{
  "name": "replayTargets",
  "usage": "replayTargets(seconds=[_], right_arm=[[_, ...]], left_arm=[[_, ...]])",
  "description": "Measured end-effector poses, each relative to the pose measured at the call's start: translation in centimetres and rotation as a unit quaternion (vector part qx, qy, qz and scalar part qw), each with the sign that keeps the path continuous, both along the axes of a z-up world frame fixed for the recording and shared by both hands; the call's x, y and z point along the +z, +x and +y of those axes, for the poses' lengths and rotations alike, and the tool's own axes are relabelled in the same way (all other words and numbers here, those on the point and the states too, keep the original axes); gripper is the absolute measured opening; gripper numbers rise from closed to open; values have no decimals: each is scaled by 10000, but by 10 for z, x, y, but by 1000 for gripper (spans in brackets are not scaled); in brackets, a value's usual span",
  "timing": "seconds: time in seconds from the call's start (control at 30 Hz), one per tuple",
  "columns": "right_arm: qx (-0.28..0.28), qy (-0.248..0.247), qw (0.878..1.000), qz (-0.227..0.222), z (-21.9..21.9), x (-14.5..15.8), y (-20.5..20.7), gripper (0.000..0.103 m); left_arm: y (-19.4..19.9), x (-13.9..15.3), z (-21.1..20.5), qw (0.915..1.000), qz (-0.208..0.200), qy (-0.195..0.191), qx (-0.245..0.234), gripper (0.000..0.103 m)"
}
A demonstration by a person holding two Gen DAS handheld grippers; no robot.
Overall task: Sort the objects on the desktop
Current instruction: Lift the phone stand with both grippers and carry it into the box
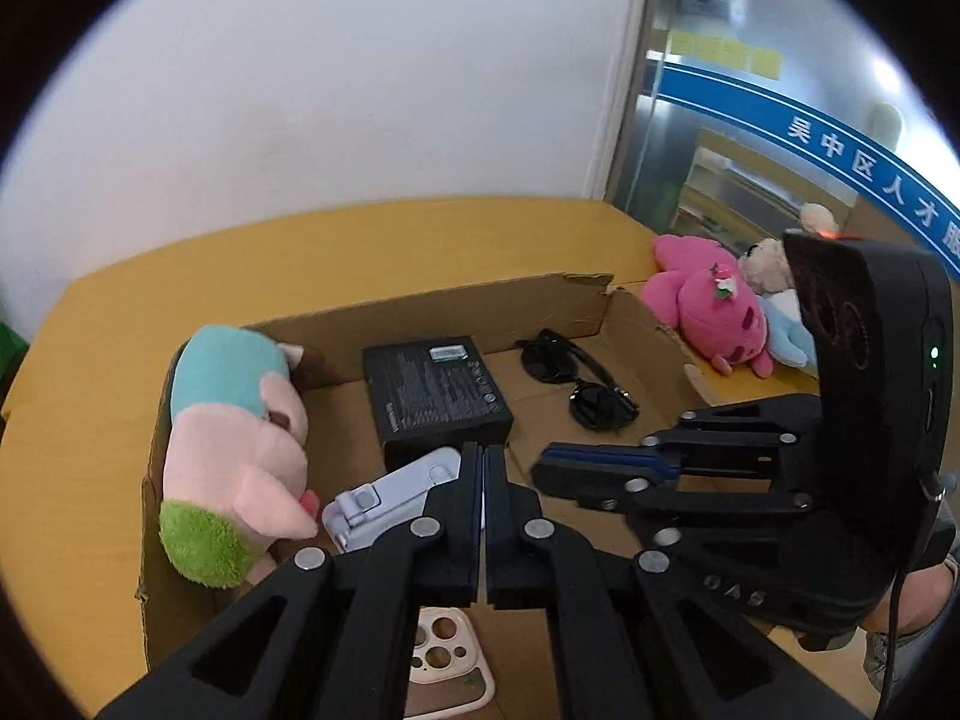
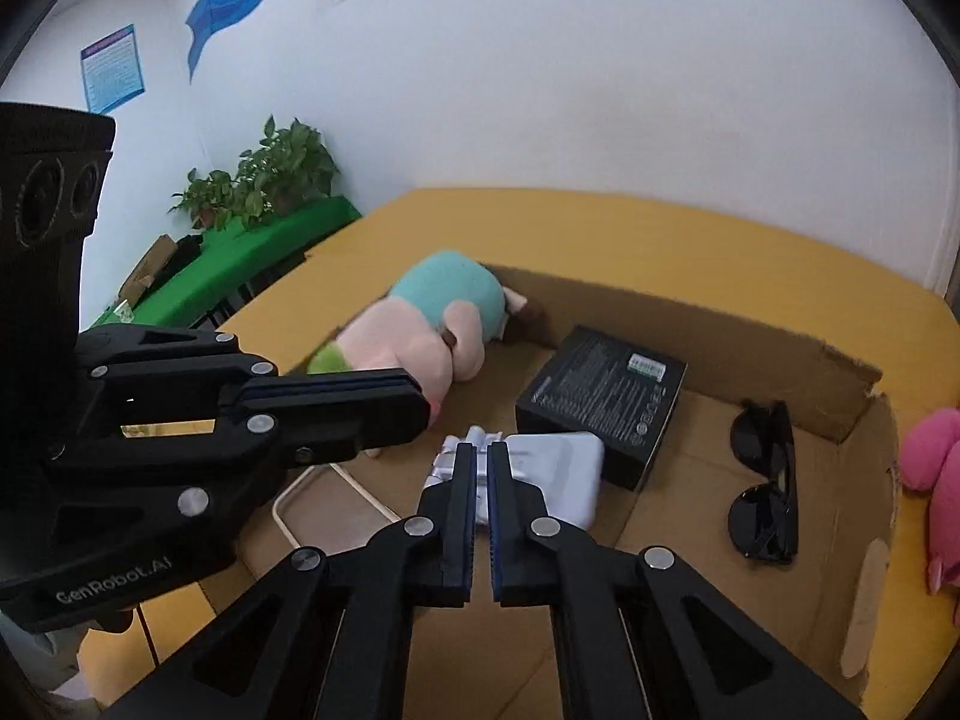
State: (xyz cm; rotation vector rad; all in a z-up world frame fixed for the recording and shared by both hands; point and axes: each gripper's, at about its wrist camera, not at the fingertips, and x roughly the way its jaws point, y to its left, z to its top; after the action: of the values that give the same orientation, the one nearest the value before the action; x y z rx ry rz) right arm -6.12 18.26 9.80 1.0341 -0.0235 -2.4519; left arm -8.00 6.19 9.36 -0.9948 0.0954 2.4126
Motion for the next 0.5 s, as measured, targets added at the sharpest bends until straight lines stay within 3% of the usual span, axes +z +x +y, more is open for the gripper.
replayTargets(seconds=[0.2, 0.27, 0.3, 0.33, 0.4, 0.5], right_arm=[[-531, 207, 9969, -537, 36, -31, -11, 7], [-536, 280, 9956, -710, 40, -34, -15, 16], [-533, 305, 9952, -762, 39, -34, -18, 31], [-538, 330, 9946, -821, 40, -33, -21, 52], [-476, 312, 9935, -981, 36, -36, -27, 71], [-236, 295, 9920, -1208, 23, -48, -44, 70]], left_arm=[[-19, -19, -29, 9968, -643, -11, 469, 0], [-24, -28, -37, 9938, -911, -22, 635, 2], [-26, -31, -38, 9927, -997, -64, 679, 6], [-28, -36, -39, 9908, -1135, -110, 731, 15], [-34, -48, -40, 9859, -1456, -82, 817, 25], [-42, -62, -40, 9806, -1797, 22, 777, 26]])
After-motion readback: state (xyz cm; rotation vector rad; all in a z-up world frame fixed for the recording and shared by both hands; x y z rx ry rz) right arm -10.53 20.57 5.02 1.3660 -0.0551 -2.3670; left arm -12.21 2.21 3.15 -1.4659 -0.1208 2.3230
